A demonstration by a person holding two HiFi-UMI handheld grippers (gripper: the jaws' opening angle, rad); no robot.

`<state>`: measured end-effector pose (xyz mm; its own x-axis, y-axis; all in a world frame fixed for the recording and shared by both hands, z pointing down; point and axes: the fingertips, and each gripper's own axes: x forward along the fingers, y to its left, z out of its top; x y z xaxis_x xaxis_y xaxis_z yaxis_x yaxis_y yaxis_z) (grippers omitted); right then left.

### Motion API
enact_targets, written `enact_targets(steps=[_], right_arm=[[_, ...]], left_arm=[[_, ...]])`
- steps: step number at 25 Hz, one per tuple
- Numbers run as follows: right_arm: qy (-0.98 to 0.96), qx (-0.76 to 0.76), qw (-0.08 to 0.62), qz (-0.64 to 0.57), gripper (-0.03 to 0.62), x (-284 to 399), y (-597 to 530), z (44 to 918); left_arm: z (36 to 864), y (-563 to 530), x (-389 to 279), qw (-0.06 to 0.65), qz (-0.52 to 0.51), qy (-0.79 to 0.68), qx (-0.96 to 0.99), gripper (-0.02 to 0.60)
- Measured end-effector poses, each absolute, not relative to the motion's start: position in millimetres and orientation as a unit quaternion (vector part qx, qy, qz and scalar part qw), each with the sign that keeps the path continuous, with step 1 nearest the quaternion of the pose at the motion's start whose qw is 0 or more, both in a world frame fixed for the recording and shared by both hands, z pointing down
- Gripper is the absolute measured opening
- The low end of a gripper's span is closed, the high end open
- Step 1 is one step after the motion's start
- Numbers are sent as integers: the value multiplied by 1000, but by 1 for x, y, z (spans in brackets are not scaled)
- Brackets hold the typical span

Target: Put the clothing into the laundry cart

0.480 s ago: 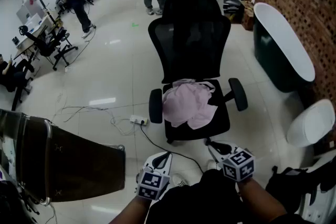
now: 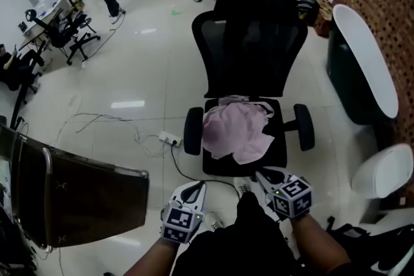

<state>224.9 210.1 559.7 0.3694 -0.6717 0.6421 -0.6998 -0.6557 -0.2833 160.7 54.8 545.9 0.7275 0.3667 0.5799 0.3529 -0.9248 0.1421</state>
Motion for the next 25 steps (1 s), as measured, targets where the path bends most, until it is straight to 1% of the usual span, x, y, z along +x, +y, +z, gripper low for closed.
enact_targets(steps=[6, 11, 15, 17, 19, 20, 23, 24, 25], right_arm=[[-435, 800, 24, 412, 71, 302, 209, 600], [-458, 770, 16, 443, 72, 345, 200, 641], [-462, 765, 12, 447, 77, 374, 197, 675], [-463, 765, 11, 448, 107, 391, 193, 691], [-459, 766, 14, 450, 175, 411, 190, 708], [-456, 768, 20, 450, 221, 421, 188, 717], [-448, 770, 44, 452, 313, 449, 181, 748], [-446, 769, 51, 455, 357, 458, 179, 759], [-445, 767, 56, 459, 379, 466, 176, 771]], left_arm=[[573, 53, 218, 23, 333, 151, 931, -2], [610, 57, 261, 41, 360, 124, 924, -2], [636, 63, 276, 46, 374, 109, 920, -2], [644, 65, 284, 50, 383, 106, 916, -2], [651, 67, 293, 53, 392, 103, 913, -2], [654, 67, 297, 53, 395, 102, 912, -2], [669, 66, 309, 54, 403, 96, 909, -2], [674, 65, 313, 58, 405, 93, 908, -2], [679, 64, 317, 62, 406, 89, 908, -2]])
